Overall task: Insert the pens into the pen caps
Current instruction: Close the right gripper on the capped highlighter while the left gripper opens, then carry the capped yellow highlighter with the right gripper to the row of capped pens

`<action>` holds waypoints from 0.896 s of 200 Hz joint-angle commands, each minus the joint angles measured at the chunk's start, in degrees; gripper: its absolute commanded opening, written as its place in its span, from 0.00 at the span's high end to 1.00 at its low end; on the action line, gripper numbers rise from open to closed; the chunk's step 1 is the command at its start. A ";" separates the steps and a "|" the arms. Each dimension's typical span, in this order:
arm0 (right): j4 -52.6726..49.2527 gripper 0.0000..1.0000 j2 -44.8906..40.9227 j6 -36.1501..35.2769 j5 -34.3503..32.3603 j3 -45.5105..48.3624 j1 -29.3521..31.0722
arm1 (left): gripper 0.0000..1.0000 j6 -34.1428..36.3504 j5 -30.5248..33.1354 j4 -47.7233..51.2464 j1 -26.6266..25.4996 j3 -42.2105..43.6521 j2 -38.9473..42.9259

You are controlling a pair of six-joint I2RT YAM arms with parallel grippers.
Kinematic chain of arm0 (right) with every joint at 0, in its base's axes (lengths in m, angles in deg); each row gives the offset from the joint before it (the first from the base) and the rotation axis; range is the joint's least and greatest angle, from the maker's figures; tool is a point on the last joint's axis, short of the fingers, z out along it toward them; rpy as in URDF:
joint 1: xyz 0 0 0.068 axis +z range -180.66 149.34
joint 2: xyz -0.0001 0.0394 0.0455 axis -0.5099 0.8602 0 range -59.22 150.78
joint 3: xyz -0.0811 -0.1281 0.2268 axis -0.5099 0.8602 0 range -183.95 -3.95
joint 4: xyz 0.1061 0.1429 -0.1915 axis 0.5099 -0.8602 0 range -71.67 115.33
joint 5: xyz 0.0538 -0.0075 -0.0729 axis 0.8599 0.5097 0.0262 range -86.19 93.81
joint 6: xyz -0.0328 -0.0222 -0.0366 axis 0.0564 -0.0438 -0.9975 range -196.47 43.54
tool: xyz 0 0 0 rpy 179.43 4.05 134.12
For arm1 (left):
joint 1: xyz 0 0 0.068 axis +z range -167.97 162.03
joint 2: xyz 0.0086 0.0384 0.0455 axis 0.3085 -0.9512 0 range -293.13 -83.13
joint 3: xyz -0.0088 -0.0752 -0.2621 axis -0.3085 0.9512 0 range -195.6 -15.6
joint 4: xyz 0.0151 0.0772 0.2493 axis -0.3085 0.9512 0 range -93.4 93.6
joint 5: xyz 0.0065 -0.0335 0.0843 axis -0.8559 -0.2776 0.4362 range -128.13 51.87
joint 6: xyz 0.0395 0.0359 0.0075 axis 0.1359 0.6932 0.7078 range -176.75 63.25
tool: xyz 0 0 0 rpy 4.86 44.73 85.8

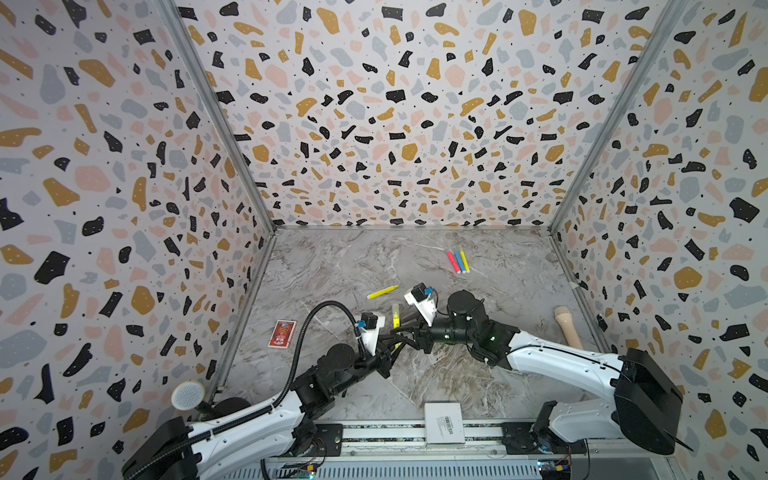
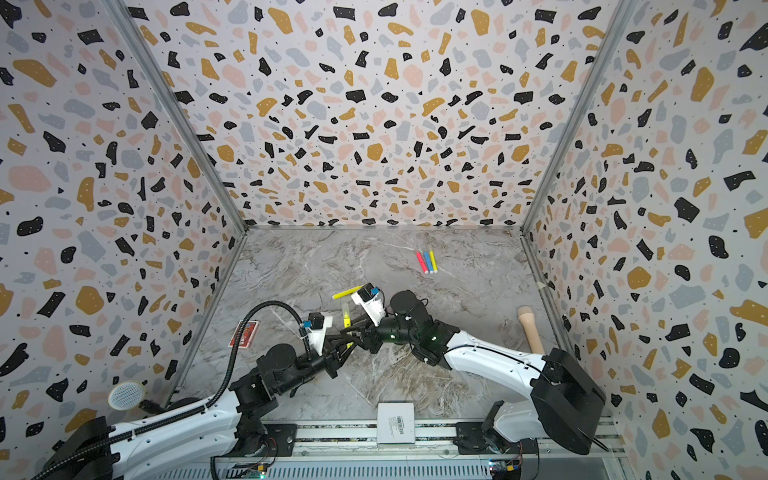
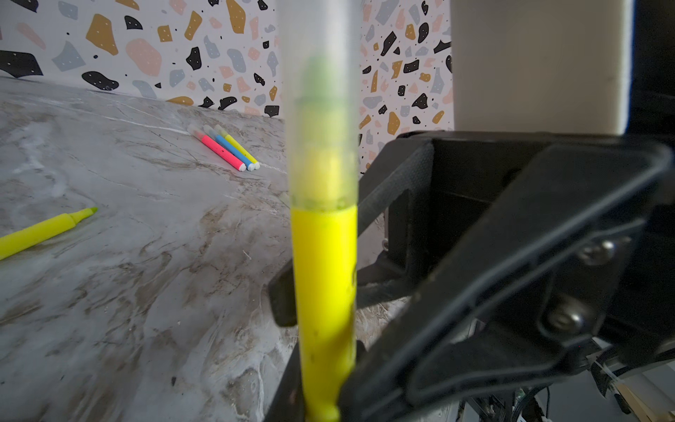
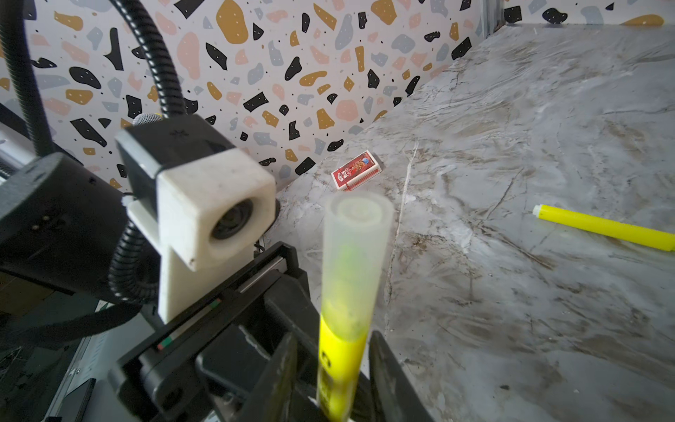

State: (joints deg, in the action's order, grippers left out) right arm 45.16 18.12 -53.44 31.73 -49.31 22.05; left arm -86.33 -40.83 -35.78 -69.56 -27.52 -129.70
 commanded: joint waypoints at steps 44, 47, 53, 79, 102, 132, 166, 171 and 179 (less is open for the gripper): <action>-1.67 1.00 0.98 0.70 0.39 -1.31 -0.33 | 1.00 -0.19 1.54 -2.99 -0.32 -1.26 2.54; -1.85 1.00 1.05 0.70 0.00 -1.35 -0.40 | 1.00 -0.29 1.91 -2.76 -0.34 -1.26 2.53; -2.31 1.00 1.01 0.59 -0.67 -1.47 -0.57 | 0.94 -0.51 2.74 -2.23 -0.19 -1.33 2.42; -8.11 1.00 2.47 0.64 -5.01 -4.29 -3.10 | 0.47 -0.54 9.59 3.55 -0.18 -2.17 1.10; -12.56 1.00 4.69 0.77 -4.98 -6.44 -7.61 | 0.35 -0.91 14.98 10.09 -0.18 -3.66 -0.64; -20.44 0.97 11.37 -2.90 -6.25 -10.88 -13.93 | 0.34 -2.13 18.03 12.86 -0.22 -3.51 -1.84; -31.67 0.97 23.23 -9.66 -19.53 -21.28 -17.10 | 0.34 -2.54 18.58 13.02 -0.17 -3.16 -1.70; -32.82 0.97 25.48 -10.48 -20.88 -23.24 -17.41 | 0.34 -2.50 18.65 12.92 -0.18 -3.18 -1.69; -35.24 0.97 29.29 -11.72 -22.19 -26.94 -18.00 | 0.34 -2.37 18.68 13.02 -0.22 -3.31 -1.73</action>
State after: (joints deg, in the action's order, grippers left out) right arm 20.73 40.56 -59.01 18.75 -68.19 4.78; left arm -88.34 -24.26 -22.36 -69.78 -29.68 -131.69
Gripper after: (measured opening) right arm 0.178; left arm 0.658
